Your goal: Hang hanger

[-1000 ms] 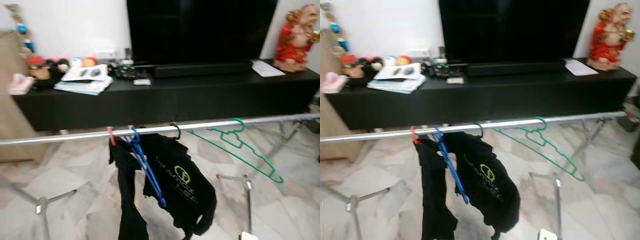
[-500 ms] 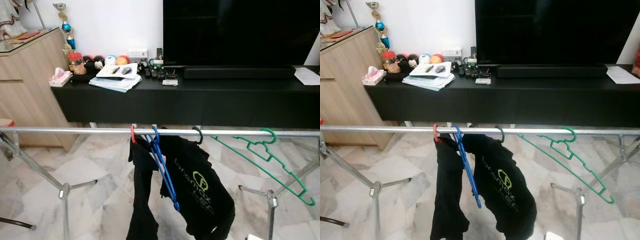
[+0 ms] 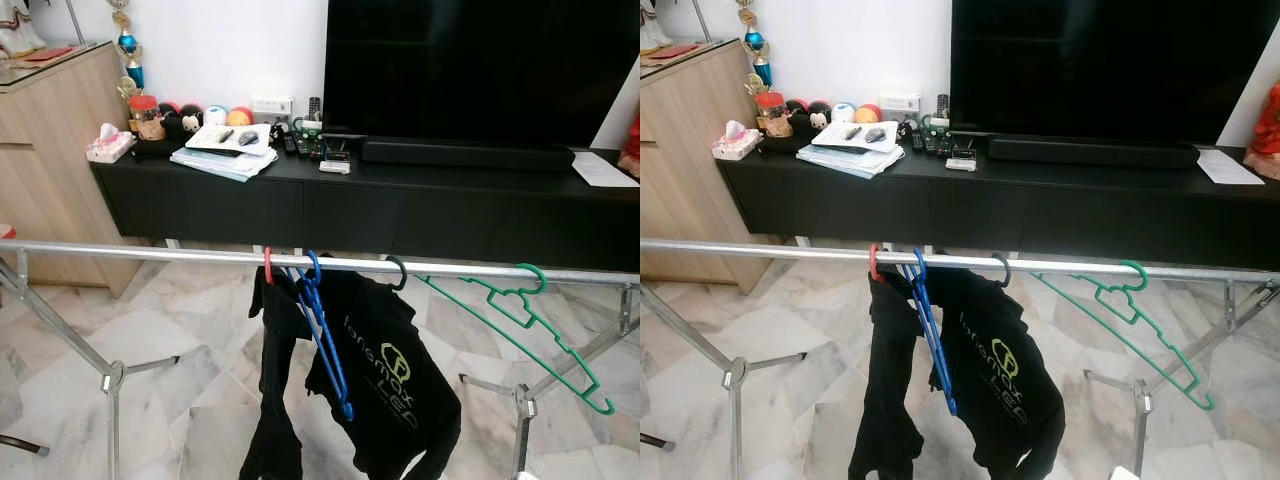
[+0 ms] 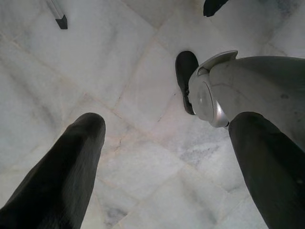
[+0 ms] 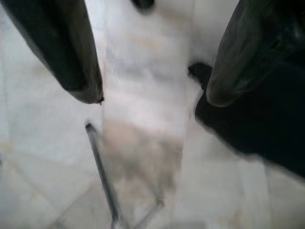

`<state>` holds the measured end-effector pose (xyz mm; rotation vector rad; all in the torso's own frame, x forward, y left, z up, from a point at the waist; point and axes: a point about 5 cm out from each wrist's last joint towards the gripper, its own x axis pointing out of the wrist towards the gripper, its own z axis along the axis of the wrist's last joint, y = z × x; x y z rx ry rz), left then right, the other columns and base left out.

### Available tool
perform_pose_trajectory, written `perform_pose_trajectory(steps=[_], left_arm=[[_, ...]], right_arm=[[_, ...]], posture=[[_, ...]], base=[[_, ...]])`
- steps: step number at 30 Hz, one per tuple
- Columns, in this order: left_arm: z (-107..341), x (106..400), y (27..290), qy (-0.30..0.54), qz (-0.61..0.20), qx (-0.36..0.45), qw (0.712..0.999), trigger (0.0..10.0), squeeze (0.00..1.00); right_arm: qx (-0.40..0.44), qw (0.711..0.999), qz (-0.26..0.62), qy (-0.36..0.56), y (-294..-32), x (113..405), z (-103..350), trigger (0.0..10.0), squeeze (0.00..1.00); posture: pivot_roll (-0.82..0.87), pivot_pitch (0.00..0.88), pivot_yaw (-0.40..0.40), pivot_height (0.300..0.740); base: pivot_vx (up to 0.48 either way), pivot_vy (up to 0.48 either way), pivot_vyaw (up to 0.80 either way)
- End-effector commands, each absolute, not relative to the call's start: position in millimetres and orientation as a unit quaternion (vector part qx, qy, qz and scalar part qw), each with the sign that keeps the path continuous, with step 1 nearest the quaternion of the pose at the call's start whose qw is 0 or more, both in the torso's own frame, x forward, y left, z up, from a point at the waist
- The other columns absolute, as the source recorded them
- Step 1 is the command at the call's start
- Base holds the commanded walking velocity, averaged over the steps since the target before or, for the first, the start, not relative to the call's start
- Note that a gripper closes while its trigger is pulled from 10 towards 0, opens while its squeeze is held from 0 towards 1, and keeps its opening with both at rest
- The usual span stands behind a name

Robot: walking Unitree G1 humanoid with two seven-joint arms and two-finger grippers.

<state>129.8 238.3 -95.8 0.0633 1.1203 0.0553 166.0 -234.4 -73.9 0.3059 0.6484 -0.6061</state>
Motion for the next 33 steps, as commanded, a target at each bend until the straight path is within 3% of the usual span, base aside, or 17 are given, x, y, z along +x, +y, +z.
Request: perform_pose_trajectory(steps=[1, 12, 18, 22, 26, 28, 30, 33], left_arm=[[-96, 126, 240, 0.537, 0.026, 0.037, 0.843, 10.0, 0.0], [-98, 123, 239, 0.54, 0.022, 0.041, 0.841, 10.0, 0.0], [-97, 126, 239, 0.537, 0.019, 0.044, 0.842, 10.0, 0.0], [-96, 127, 240, 0.535, 0.02, 0.045, 0.844, 10.0, 0.0], [-96, 127, 240, 0.534, 0.021, 0.045, 0.844, 10.0, 0.0], [-96, 127, 240, 0.534, 0.022, 0.044, 0.844, 10.0, 0.0], [-96, 127, 240, 0.535, 0.023, 0.044, 0.844, 10.0, 0.0], [-96, 127, 241, 0.535, 0.024, 0.044, 0.844, 10.0, 0.0]], right_arm=[[0.13, 0.912, -0.327, 0.211, -259, 155, -57, 10.0, 0.0], [0.083, 0.947, -0.296, 0.094, -263, 168, -17, 10.0, 0.0], [0.06, 0.981, -0.181, 0.04, -260, 209, 25, 10.0, 0.0], [0.051, 0.998, -0.041, 0.009, -240, 242, 60, 10.0, 0.0], [0.056, 0.998, 0.017, 0.003, -226, 254, 75, 10.0, 0.0], [0.043, 0.995, 0.092, 0.024, -203, 263, 85, 10.0, 0.0], [-0.034, 0.983, 0.172, 0.056, -177, 269, 86, 10.0, 0.0], [-0.022, 0.976, 0.205, 0.065, -161, 273, 91, 10.0, 0.0]], posture=[[-0.13, 0.0, -0.025, 0.74], [-0.13, 0.0, -0.026, 0.74], [-0.13, 0.0, -0.018, 0.74], [-0.12, 0.0, -0.021, 0.74], [-0.12, 0.0, -0.022, 0.74], [-0.12, 0.0, -0.022, 0.74], [-0.11, 0.0, -0.022, 0.74], [-0.11, 0.0, -0.02, 0.74]], base=[[0.0, 0.0, 0.0], [0.0, 0.0, 0.0], [0.0, 0.0, 0.0], [0.0, 0.0, 0.0], [0.0, 0.0, 0.0], [0.0, 0.0, 0.0], [0.0, 0.0, 0.0], [0.0, 0.0, 0.0]])
